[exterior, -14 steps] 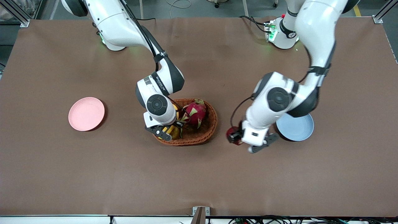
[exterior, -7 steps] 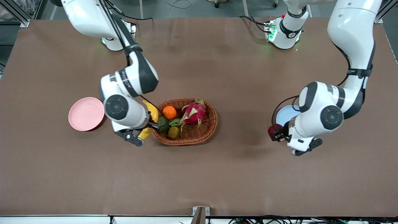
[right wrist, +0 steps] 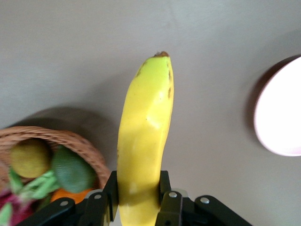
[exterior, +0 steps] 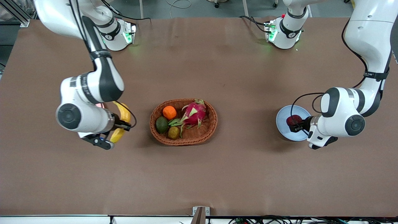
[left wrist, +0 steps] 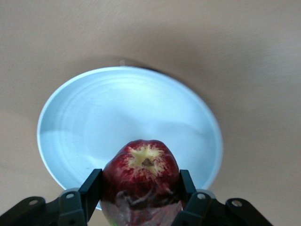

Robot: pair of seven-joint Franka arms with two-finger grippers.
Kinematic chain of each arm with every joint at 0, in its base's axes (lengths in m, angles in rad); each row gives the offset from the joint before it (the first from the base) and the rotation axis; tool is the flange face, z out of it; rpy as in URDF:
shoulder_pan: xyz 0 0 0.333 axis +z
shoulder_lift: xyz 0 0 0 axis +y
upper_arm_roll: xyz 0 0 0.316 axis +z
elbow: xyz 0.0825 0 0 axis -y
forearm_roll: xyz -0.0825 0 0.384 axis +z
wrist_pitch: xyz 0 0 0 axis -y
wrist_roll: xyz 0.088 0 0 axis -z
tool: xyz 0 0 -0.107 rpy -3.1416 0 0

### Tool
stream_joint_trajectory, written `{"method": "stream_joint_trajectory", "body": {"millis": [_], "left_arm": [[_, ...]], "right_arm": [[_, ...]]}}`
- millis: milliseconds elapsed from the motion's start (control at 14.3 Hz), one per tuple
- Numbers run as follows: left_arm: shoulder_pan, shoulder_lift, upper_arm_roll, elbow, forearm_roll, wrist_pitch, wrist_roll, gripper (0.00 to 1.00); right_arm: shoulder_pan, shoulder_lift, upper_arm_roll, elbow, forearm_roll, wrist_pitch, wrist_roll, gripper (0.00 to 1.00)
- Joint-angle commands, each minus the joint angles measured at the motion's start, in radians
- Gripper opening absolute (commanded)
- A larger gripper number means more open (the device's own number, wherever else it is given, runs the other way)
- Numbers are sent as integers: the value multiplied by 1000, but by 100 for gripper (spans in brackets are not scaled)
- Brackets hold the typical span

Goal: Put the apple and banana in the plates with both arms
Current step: 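Lift the apple toward the blue plate while the right gripper lifts the banana, then lower the apple onto the blue plate while the right gripper lowers the banana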

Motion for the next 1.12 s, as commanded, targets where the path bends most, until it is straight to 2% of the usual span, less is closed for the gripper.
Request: {"method": "stream_joint_trajectory", "body": {"millis": [0,70,140,210,350,490,701,841,1051], "left_arm": [[32,28,-10,-12,15,-9,41,38],[35,30,-10,-11,15,-9,41,46],[39,31,-10,-8,14,-9,40,67],[38,30,-10,-3,14,-11,38,99],[33,15,-10,14,14,-11,30,100],[30,-42,-10,40,15,-40,29,100],[30,-108,-21,161,17,-196,37,100],[29,-185,-25,221,56,-274,40,100],[30,-301,-44,253,98,-298,55,100]], "right_arm": [[-68,-116,17,-160,-63,30,-112,9],[-85,-136,17,-192,-81,37,-135,9],[-105,-153,17,-226,-83,48,-166,9],[-128,-174,17,-264,-84,72,-211,9],[-180,-211,17,-362,-84,147,-308,10],[-219,-236,17,-446,-109,221,-383,10],[-298,-244,17,-548,-141,341,-500,10],[-352,-236,18,-591,-141,399,-560,11],[-354,-235,18,-715,-141,561,-563,12]]}}
